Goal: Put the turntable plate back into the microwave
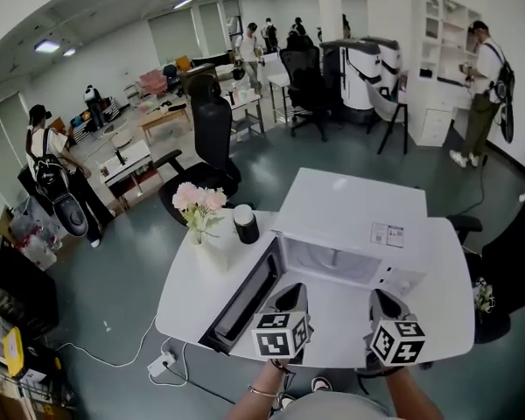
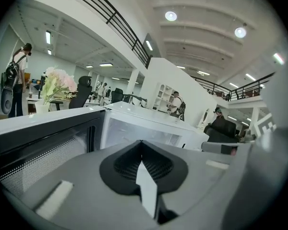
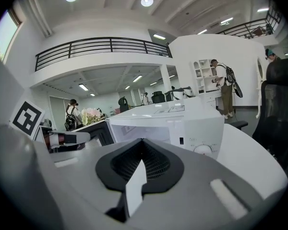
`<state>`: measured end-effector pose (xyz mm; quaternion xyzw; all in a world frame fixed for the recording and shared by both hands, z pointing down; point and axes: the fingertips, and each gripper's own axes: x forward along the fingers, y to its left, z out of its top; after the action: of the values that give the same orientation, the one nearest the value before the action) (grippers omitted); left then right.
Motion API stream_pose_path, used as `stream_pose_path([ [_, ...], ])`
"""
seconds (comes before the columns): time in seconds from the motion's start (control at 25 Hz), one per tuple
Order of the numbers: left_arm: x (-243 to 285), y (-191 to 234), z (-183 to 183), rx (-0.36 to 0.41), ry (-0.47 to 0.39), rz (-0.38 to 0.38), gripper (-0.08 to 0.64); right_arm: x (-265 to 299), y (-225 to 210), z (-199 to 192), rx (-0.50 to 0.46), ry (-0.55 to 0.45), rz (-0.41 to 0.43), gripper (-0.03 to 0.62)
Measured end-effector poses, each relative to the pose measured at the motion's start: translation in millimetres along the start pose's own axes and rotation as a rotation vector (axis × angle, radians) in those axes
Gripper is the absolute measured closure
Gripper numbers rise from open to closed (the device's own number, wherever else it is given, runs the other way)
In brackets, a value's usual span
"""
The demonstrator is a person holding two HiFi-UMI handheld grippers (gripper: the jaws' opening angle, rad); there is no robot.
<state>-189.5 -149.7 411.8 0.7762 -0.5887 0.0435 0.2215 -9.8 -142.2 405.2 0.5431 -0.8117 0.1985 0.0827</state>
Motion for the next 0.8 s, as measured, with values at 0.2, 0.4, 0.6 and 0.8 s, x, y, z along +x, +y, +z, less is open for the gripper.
stream_pose_path([
  [0.2, -4, 6, -3, -0.025, -0.006, 0.018, 0.563, 3, 2, 3, -0.012, -0.007, 0.008, 0.583],
  [0.4, -4, 6, -6, -0.033, 0.002, 0.018, 0.563, -2, 1, 9, -0.045, -0.032, -0.011, 0.583],
  [0.6, 0, 1, -10, -0.023, 0.018, 0.013, 0.563, -2, -3, 8, -0.023, -0.029, -0.008, 0.583],
  [0.8, 0, -1, -12, -0.031, 0.026, 0.004, 0.563, -3, -4, 6, -0.005, -0.026, -0.003, 0.583],
])
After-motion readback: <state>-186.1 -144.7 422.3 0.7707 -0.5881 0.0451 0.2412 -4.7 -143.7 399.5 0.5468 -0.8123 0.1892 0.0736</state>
